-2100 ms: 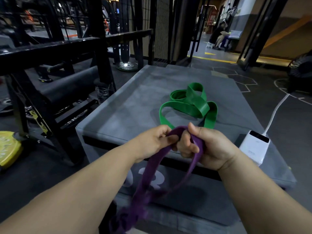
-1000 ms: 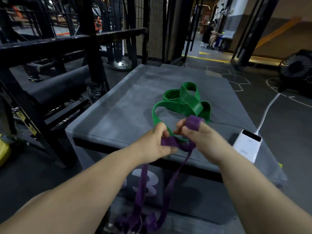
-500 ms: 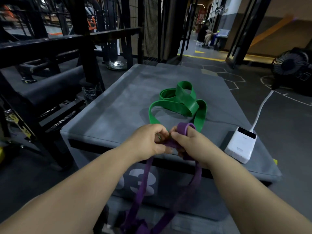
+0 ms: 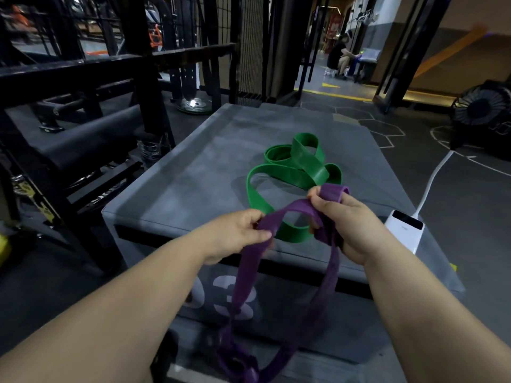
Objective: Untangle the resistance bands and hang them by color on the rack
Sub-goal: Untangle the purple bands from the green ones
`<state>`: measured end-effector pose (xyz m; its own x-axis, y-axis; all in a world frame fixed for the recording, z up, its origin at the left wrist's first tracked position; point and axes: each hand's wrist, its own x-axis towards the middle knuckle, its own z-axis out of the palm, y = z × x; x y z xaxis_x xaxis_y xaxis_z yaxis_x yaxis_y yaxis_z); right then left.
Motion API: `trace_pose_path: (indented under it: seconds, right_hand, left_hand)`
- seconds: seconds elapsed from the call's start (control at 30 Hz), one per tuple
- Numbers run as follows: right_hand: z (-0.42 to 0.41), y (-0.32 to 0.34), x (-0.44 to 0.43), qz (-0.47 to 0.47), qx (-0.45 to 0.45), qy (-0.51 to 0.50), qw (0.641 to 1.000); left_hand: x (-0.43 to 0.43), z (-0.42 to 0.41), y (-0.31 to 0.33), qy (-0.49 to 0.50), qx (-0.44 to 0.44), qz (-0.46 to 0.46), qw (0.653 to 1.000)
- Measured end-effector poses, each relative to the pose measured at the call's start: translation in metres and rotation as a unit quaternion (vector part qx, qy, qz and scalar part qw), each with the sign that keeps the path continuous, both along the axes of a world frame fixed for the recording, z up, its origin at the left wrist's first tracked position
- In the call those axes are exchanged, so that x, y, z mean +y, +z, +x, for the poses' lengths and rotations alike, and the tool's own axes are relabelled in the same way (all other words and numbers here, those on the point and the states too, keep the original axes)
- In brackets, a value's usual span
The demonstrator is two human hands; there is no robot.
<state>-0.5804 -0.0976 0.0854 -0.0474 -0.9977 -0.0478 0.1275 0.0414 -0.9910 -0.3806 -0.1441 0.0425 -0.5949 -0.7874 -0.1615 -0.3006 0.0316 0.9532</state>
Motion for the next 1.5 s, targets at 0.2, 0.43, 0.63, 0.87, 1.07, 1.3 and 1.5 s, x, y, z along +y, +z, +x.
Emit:
trace_pose_path:
  seconds: [0.2,0.43,0.63,0.87,1.07,1.3,1.5]
  right_hand:
    - [-0.021,-0.009,-0.003,0.031,0.014,0.042,0.999]
    - [-0.004,-0.019,0.003,0.057,-0.028,0.085,0.994]
    - [0.023,-0.028,0.01,0.113,-0.045,0.206,0.971]
    - [0.028,-0.023,0.013,0.126,-0.063,0.334,0.932]
    - [0.031,-0.035,0.014,0.126,-0.142,0.443,0.876]
    - [0.02,-0.026,0.01,0.09,-0.199,0.456,0.863]
    - [0.008,-0.013,0.003,0.085,-0.268,0.443,0.851]
  left_hand:
    - [0.008,0.012,0.036,-0.051,-0.088,-0.133,0.986]
    - [0.025,-0.006,0.046,-0.109,-0.125,-0.282,0.945]
    - [0.02,-0.01,0.041,-0.011,-0.005,-0.339,0.941]
    - [0.008,-0.011,0.032,0.051,0.065,-0.336,0.938]
    - [0.009,-0.017,0.026,0.036,0.137,-0.283,0.949]
    - [0.01,-0.017,0.011,0.034,0.115,-0.153,0.981]
    - [0.021,-0.016,0.005,0.001,0.117,0.023,0.993]
